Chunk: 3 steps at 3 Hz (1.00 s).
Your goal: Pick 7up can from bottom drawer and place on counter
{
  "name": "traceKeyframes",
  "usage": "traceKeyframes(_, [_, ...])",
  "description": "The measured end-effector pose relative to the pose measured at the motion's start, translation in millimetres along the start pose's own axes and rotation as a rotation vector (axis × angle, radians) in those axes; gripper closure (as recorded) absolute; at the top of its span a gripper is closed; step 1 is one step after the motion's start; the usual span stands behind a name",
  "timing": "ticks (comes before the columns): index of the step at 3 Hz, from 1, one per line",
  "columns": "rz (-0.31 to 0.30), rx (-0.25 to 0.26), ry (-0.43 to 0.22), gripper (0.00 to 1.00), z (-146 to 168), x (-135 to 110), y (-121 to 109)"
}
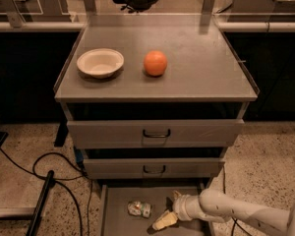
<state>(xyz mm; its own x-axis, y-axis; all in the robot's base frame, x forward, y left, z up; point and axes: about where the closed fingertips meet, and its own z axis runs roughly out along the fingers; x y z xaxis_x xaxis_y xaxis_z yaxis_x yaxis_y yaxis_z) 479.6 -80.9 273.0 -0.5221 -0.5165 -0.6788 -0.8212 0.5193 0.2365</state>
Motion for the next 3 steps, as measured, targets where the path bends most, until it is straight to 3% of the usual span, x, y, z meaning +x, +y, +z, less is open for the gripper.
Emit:
traceKeyframes(1, [-0.011, -0.018, -0.036, 0.0, 39.4, 6.6, -13.9])
traceKeyframes(3, [-0.028, 0.003, -0.031, 0.0, 57.7, 8.8, -12.0])
